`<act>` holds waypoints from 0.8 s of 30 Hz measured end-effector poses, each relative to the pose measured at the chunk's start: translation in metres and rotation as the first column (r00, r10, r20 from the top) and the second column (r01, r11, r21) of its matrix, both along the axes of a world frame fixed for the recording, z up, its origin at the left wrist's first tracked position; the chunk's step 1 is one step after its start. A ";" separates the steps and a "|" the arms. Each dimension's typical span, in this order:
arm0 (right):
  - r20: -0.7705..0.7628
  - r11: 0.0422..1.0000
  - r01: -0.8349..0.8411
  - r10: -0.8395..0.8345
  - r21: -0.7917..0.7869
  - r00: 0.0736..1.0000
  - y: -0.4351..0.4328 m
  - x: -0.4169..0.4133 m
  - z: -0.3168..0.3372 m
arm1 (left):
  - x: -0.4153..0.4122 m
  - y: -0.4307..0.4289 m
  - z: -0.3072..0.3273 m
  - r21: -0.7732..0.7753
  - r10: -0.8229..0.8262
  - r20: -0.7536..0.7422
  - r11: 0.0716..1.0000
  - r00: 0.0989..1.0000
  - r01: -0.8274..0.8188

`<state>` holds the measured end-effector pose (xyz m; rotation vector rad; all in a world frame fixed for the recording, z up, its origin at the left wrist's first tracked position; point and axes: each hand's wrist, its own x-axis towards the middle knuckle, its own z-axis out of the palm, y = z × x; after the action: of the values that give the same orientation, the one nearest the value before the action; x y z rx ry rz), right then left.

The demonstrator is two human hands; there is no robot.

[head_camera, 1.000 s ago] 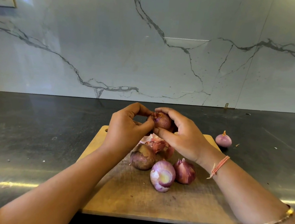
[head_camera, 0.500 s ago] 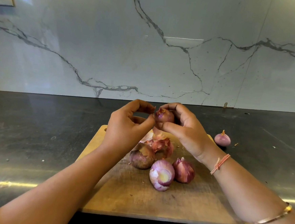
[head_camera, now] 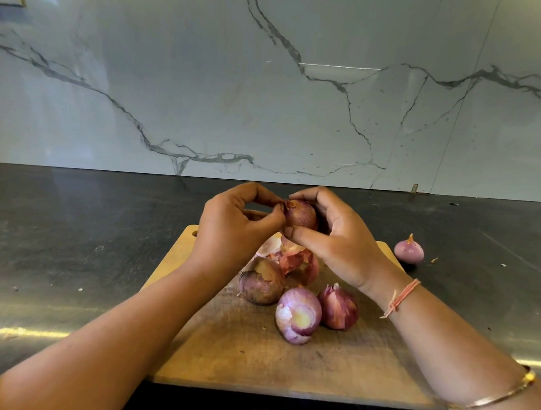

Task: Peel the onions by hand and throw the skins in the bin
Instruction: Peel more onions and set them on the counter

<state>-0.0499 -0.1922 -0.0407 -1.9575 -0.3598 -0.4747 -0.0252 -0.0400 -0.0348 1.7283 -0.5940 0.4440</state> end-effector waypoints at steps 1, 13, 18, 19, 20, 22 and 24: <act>-0.002 1.000 -0.005 0.005 0.002 1.000 0.000 0.000 0.000 | 0.000 0.000 0.000 0.013 0.011 0.009 1.000 1.000 -0.011; -0.015 0.987 -0.052 0.054 0.155 0.998 -0.004 0.000 0.005 | 0.005 0.002 -0.002 0.029 0.130 0.005 0.991 0.992 -0.130; -0.011 0.992 -0.010 0.011 0.124 1.000 -0.005 0.002 0.003 | -0.002 0.001 0.002 0.006 -0.005 0.023 1.000 1.000 0.005; -0.008 0.995 0.005 -0.004 0.099 1.000 -0.005 0.002 0.002 | -0.003 0.001 0.002 0.017 -0.027 0.028 1.000 0.999 0.027; 0.001 0.998 0.024 -0.024 0.066 1.000 -0.003 0.001 0.002 | -0.003 0.000 0.002 0.028 -0.036 0.030 0.999 0.999 0.036; 0.029 0.998 0.063 -0.063 -0.002 0.998 -0.002 0.000 0.002 | -0.002 -0.001 0.001 0.034 -0.036 0.026 0.999 0.999 0.035; 0.074 0.993 0.094 -0.089 -0.067 0.993 -0.003 -0.001 0.002 | 0.000 -0.001 0.000 0.015 -0.040 0.009 0.999 0.999 0.040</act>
<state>-0.0509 -0.1948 -0.0389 -2.0356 -0.3368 -0.5993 -0.0254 -0.0407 -0.0351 1.7256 -0.6393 0.4207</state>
